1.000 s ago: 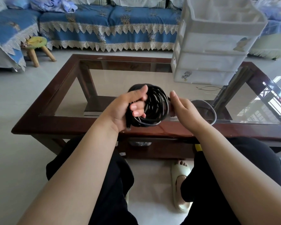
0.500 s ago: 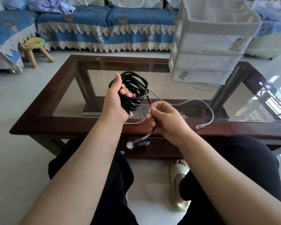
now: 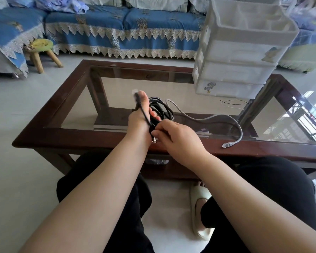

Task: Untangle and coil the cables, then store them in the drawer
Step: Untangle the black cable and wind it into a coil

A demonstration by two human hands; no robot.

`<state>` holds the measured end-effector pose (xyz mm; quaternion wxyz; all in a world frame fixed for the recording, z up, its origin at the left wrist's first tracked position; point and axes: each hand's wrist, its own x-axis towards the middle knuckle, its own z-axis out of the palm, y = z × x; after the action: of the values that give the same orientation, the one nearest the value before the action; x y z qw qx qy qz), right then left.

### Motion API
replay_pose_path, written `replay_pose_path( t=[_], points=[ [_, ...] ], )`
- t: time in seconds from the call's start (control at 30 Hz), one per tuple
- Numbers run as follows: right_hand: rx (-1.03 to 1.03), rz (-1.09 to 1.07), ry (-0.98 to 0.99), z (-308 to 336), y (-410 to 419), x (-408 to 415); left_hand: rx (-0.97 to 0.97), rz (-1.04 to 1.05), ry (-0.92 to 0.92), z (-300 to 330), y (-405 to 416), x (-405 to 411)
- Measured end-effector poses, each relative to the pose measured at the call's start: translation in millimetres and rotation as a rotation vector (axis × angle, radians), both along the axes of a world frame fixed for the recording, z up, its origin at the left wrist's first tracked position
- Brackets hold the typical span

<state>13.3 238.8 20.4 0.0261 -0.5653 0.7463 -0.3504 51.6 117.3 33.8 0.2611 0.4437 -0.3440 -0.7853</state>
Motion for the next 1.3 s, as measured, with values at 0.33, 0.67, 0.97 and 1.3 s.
replay_pose_path(
  t=[0.33,0.67,0.97,1.3],
  points=[
    [-0.02,-0.111,-0.107,4.7,-12.5,5.3,-0.031,0.073,0.04,-1.6,20.9,7.8],
    [0.261,-0.045,-0.534,46.7,-13.2,-26.6,-0.208,-0.298,0.09,-0.2,13.9,9.5],
    [0.149,0.055,0.082,53.0,-34.2,-86.1,-0.465,-0.802,-0.072,17.6,16.2,-6.6],
    [0.025,0.011,-0.194,18.9,-39.1,-133.7,-0.562,-0.957,-0.098,2.9,3.2,-52.1]
  ],
)
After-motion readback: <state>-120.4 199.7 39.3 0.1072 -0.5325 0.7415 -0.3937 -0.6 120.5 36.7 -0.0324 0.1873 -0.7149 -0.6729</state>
